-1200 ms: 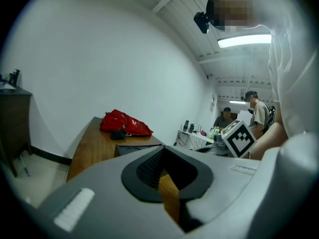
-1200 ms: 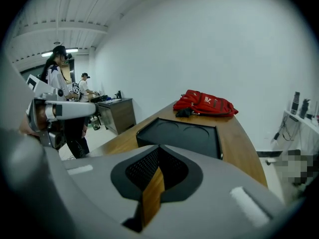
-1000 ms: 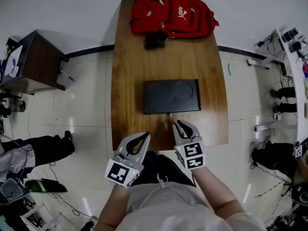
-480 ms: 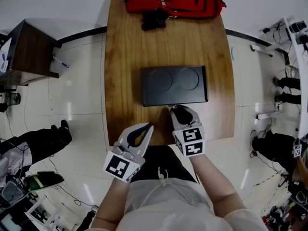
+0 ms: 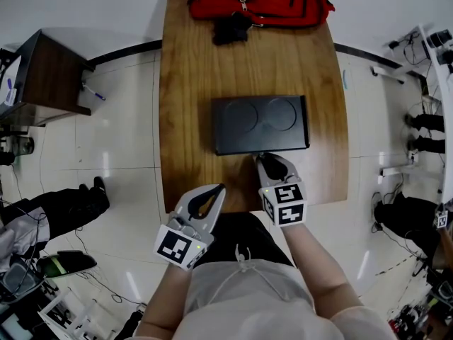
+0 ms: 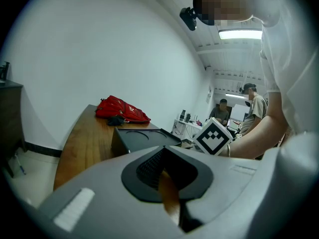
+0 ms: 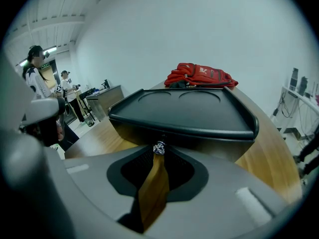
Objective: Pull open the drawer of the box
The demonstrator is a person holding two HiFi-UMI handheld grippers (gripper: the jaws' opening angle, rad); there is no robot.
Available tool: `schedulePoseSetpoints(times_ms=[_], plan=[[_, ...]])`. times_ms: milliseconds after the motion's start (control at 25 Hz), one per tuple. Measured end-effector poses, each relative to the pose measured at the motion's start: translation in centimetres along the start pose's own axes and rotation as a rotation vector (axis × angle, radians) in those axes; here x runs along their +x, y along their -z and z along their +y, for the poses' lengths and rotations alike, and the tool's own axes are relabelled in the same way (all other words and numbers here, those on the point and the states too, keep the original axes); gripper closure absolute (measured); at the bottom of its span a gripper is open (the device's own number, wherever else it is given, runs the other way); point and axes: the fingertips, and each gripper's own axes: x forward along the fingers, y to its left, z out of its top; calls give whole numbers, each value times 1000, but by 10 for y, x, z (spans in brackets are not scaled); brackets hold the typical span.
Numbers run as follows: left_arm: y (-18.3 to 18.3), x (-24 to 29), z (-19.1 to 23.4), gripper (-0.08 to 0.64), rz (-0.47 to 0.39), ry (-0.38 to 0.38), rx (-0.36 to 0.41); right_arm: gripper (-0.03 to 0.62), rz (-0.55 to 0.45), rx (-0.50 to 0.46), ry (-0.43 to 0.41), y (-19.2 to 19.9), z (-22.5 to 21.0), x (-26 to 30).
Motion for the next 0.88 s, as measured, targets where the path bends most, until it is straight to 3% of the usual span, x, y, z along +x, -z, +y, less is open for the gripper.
schedulePoseSetpoints(times_ms=[880], plan=[[21, -26, -38, 554, -4, 0, 19, 520, 83, 13, -55, 71, 35, -53]])
